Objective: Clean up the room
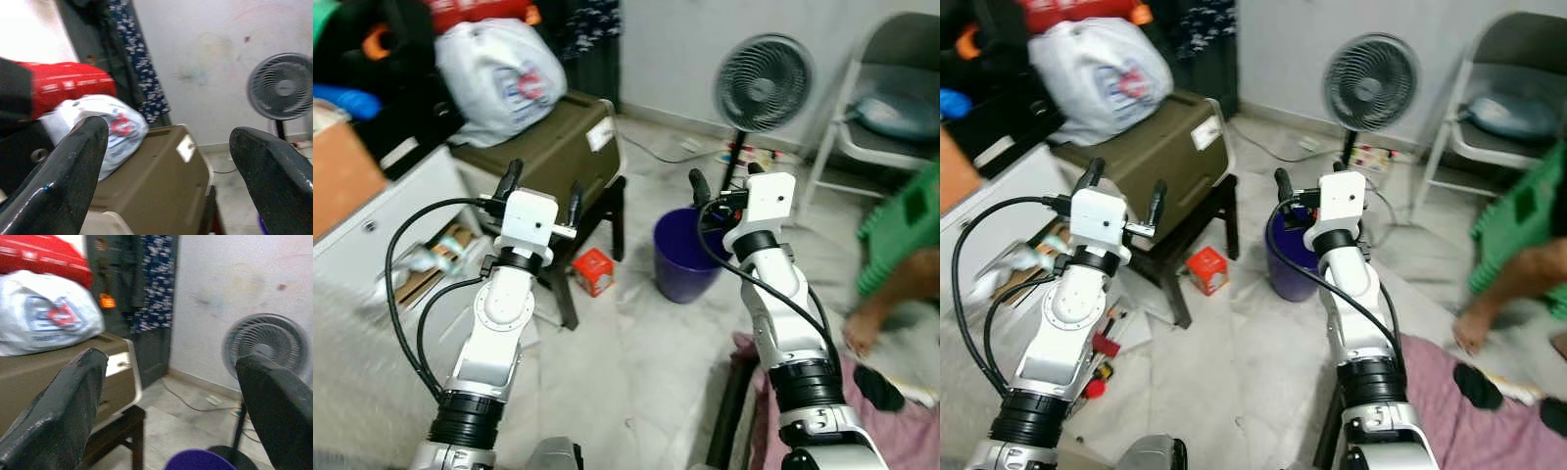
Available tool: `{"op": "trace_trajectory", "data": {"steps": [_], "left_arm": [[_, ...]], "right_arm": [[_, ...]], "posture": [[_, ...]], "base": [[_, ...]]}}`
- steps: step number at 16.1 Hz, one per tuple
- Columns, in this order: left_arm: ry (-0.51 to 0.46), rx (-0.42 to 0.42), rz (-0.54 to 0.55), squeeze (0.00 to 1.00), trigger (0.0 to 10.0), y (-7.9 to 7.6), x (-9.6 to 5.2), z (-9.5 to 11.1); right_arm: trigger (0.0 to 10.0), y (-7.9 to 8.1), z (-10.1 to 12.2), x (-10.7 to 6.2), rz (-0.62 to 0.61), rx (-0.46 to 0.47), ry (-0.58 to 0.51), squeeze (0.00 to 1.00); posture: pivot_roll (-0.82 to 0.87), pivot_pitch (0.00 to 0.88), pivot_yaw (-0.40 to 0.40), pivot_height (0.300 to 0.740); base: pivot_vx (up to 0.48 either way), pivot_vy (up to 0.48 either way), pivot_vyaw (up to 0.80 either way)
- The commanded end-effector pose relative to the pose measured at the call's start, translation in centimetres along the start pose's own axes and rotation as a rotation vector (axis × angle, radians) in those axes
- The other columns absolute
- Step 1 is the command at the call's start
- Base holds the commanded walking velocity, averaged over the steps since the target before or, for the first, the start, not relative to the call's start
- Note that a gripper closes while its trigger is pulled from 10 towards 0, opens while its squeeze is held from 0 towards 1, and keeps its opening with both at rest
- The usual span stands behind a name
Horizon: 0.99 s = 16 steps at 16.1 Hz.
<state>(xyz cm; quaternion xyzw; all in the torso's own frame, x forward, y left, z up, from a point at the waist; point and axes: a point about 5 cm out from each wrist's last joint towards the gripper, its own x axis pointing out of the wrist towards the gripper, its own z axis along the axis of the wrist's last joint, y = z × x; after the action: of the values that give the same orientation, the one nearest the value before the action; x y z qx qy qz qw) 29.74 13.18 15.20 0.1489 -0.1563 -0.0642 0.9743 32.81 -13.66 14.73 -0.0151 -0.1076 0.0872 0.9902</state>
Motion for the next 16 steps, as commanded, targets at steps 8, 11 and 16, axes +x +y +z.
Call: {"op": "trace_trajectory", "data": {"steps": [8, 11, 16], "left_arm": [[-0.013, 0.009, 0.023, 0.0, 10.0, 0.06, 0.12, 0.29], [-0.011, 0.007, 0.031, 0.0, 10.0, 0.11, 0.16, 0.28], [-0.002, -0.025, 0.05, 0.0, 10.0, 0.24, 0.22, 0.21]], "right_arm": [[10.0, -0.18, 0.63, 0.21, -0.005, -0.001, -0.024, 0.0], [10.0, -0.3, 0.58, 0.15, -0.011, -0.004, -0.022, 0.0], [10.0, -0.31, 0.58, 0.15, -0.019, -0.005, -0.022, 0.0]], "posture": [[0.03, 0.0, -0.001, 0.74], [0.03, 0.0, 0.0, 0.74], [0.03, 0.0, 0.001, 0.74]], "base": [[0.0, 0.0, 0.39], [0.0, 0.0, 0.0], [0.0, 0.0, 0.0]]}}
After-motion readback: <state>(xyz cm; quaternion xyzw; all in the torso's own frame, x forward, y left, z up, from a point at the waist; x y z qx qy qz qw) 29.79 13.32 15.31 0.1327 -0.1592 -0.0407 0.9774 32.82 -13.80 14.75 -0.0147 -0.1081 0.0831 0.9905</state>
